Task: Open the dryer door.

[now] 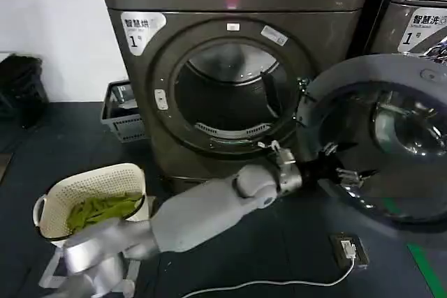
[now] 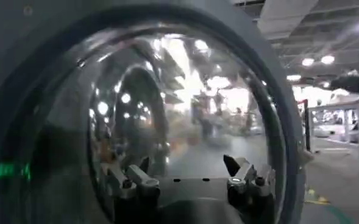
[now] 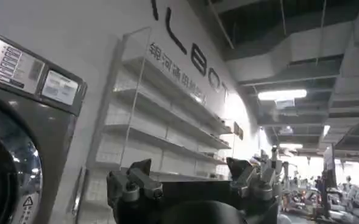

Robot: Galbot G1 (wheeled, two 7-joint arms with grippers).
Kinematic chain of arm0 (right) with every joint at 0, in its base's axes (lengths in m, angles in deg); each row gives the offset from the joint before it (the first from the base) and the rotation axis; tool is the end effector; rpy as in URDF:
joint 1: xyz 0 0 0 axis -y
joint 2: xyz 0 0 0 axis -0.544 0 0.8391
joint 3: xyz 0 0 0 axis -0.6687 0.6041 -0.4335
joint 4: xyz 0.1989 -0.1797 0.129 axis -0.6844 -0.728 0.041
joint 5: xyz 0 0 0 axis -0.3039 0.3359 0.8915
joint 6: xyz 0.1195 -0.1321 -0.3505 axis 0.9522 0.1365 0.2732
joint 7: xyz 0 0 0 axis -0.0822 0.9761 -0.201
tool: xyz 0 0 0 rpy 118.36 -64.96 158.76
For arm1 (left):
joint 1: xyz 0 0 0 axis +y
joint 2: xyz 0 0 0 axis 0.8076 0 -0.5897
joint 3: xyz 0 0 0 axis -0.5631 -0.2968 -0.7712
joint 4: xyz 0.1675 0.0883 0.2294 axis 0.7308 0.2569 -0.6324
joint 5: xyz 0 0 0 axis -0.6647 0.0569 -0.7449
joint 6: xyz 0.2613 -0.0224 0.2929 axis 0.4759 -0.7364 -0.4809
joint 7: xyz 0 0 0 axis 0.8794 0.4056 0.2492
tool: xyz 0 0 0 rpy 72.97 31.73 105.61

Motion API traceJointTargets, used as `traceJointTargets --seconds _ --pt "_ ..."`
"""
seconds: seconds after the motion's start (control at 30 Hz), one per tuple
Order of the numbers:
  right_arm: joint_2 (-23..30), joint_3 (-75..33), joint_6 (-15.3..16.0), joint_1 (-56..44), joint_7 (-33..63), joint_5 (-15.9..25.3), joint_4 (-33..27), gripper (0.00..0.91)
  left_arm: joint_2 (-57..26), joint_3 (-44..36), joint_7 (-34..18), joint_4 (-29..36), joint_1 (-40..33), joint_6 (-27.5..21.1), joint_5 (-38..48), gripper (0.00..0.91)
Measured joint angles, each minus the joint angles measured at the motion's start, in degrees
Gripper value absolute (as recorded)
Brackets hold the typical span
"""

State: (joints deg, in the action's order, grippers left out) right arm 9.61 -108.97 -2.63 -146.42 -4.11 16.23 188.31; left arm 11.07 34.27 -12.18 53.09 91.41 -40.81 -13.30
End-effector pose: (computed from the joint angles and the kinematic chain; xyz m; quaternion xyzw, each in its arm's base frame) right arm 0.0201 -0.4503 -0.0390 0.4846 0.8496 -0.1577 0.1360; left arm 0.4226 -0.3130 -0.1719 0.6182 0.7822 -0.0184 0.0748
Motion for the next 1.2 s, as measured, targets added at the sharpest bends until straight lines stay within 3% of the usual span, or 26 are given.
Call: traceJointTargets --seconds 0.4,0.57,0.83,1.2 --pt "-0.26 0.13 -0.46 0.18 -0.61 0.08 -0.25 0.907 1.18 2.22 -4.16 -3.12 -0.61 4.08 -4.45 0.907" --pt "-0.51 -0.55 -0.82 -0.18 -0.76 0.09 -0.39 0.907 -0.75 1.85 -4.75 -1.56 -0.3 9.88 -4.3 0.907" --pt "-0.89 -0.52 -1.03 0.49 -0.73 0.25 -0.29 0.907 -10.45 2.09 -5.11 4.56 1.65 19.44 -3.87 0.907" --pt "-1.05 -1.79 -2.8 1.7 1.36 3.5 0.33 0.907 -29.32 5.26 -2.18 18.28 5.42 22.41 -0.39 0.907"
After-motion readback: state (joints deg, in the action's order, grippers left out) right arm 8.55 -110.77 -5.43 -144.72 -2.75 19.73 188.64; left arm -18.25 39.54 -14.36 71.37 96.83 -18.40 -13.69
